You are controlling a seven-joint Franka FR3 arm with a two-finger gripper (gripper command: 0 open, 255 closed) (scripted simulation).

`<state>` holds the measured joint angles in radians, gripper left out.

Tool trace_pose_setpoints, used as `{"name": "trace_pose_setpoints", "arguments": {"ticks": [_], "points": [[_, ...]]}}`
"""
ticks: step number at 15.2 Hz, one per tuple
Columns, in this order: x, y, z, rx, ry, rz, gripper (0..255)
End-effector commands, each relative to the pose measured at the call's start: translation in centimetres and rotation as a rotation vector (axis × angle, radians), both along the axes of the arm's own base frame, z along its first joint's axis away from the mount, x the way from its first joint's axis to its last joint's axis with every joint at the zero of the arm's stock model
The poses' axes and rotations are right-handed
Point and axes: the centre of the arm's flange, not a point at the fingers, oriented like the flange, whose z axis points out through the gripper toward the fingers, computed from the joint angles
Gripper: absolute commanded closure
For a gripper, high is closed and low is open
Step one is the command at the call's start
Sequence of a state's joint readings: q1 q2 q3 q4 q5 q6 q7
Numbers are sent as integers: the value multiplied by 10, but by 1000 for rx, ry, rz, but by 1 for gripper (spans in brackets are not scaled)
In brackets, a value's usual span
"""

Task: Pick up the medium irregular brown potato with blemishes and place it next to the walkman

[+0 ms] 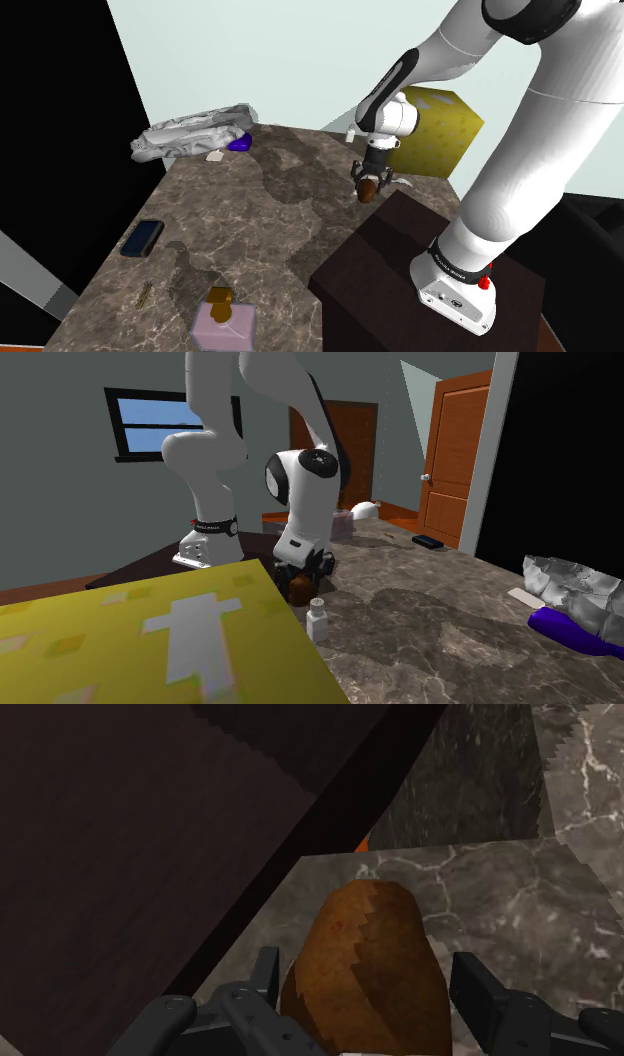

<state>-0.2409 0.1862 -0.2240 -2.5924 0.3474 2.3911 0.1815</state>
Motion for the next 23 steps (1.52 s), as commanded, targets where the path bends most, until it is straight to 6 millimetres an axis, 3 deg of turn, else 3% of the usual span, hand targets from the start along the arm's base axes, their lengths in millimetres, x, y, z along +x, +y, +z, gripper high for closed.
{"name": "trace_pose_setpoints", "arguments": {"ticks": [1,18,23], "points": [[-1,0,11,0,1,0,255],[-1,0,99,0,1,0,255],[24,62,99,0,1,0,255]]}}
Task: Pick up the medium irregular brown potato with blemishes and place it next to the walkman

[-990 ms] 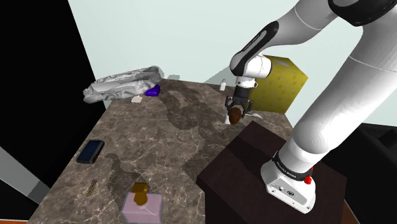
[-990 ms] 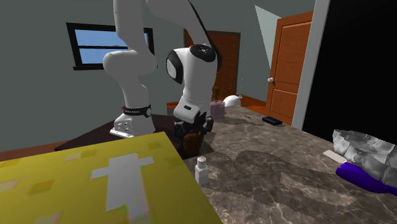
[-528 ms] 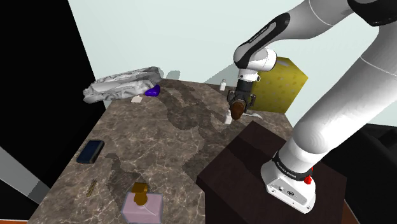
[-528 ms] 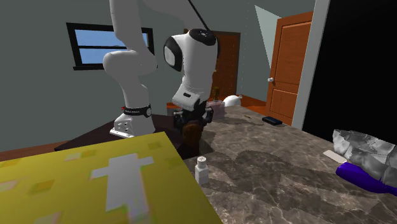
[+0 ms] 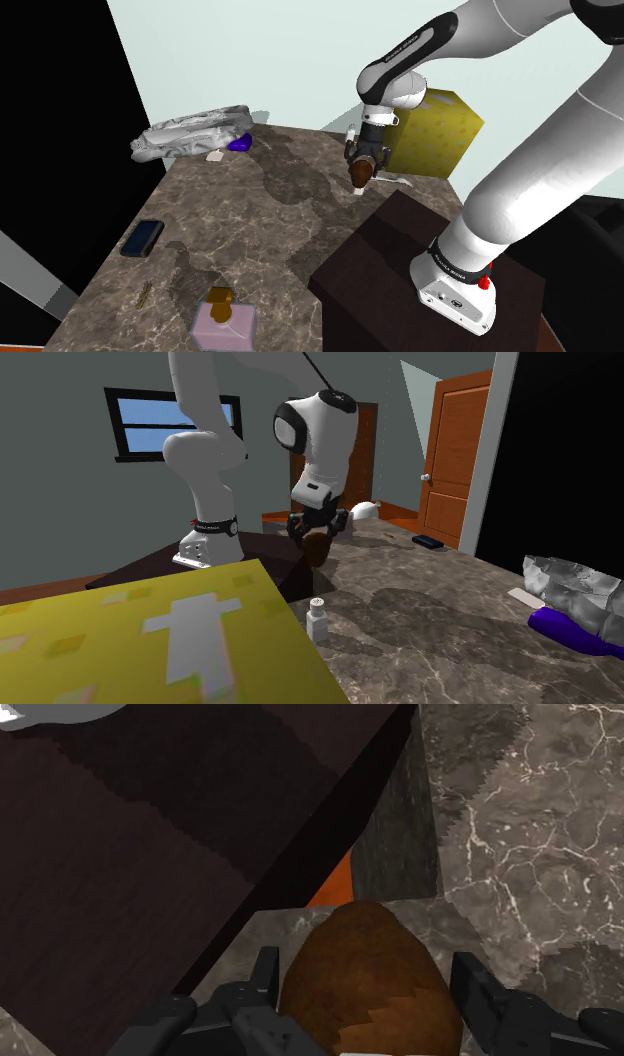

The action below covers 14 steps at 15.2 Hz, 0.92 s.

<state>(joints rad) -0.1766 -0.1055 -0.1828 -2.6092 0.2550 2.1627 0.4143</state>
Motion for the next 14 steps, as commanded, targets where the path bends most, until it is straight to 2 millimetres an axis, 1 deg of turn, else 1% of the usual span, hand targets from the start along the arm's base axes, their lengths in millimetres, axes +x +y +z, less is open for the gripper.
{"name": "trace_pose_setpoints", "arguments": {"ticks": [1,14], "points": [[10,21,1,0,0,-2,255],[73,181,1,0,0,-2,255]]}}
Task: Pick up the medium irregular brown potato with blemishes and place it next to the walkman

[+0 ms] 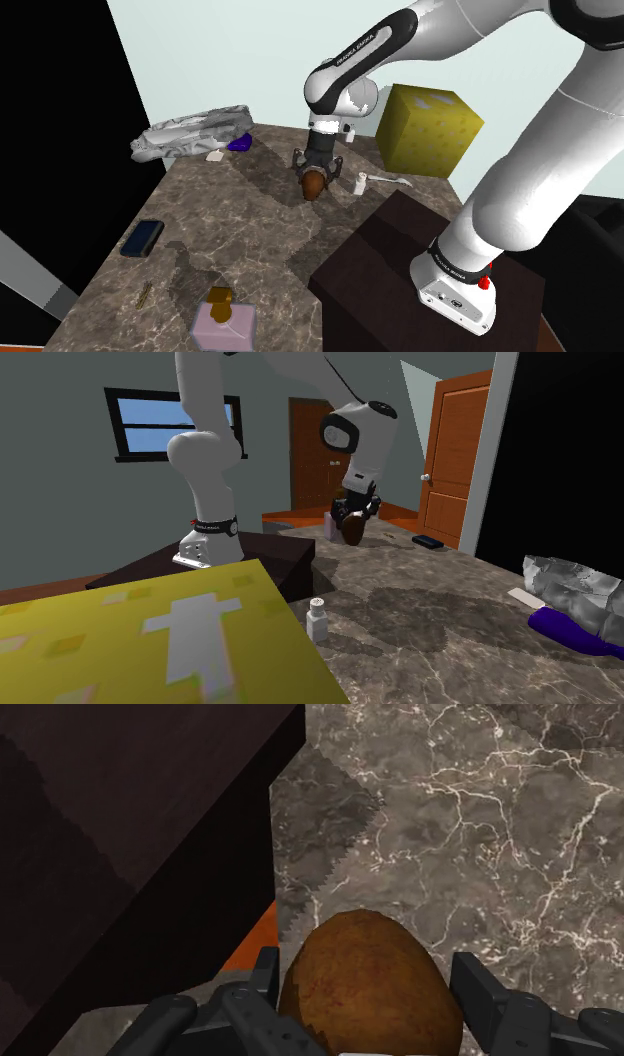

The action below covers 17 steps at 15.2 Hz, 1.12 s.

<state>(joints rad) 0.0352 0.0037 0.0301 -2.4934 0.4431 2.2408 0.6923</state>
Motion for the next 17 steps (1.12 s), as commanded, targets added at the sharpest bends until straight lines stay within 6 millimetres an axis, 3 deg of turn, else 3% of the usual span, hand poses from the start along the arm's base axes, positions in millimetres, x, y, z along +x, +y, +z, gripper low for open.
{"name": "trace_pose_setpoints", "arguments": {"ticks": [1,17], "points": [[10,25,1,0,0,-1,255],[88,221,1,0,0,-1,255]]}}
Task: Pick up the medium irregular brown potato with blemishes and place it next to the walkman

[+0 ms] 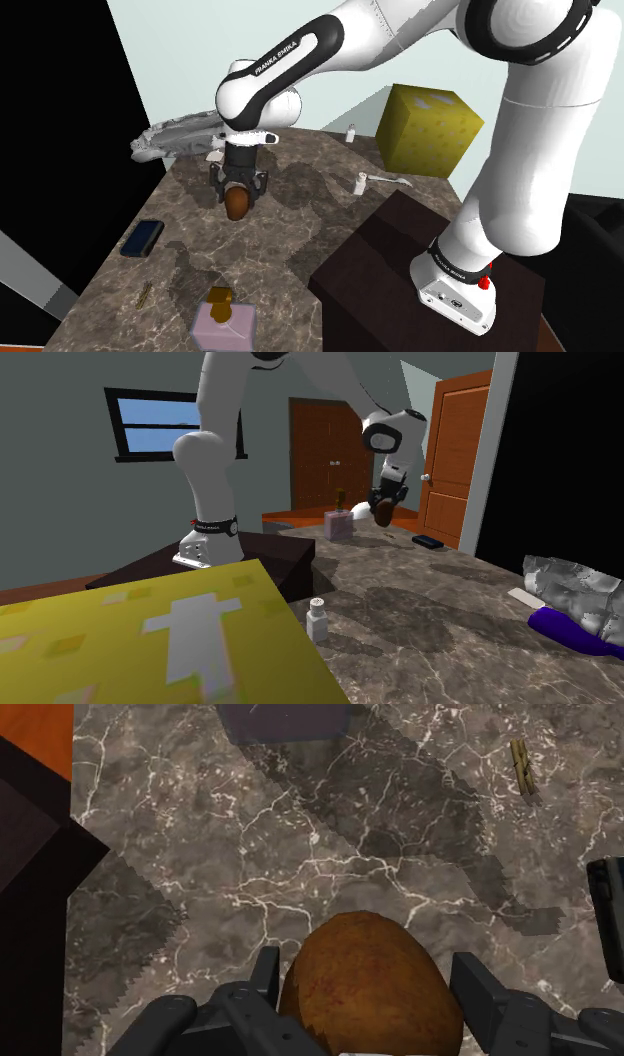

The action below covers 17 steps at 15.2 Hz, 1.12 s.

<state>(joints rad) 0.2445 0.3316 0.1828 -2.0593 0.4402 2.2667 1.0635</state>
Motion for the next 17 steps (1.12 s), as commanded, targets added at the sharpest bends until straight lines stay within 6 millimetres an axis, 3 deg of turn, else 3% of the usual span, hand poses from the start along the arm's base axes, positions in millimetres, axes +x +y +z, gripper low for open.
{"name": "trace_pose_setpoints", "arguments": {"ticks": [1,15,17], "points": [[8,26,0,0,0,-2,255],[78,201,0,0,0,-2,255],[78,201,-10,0,0,-2,255]]}}
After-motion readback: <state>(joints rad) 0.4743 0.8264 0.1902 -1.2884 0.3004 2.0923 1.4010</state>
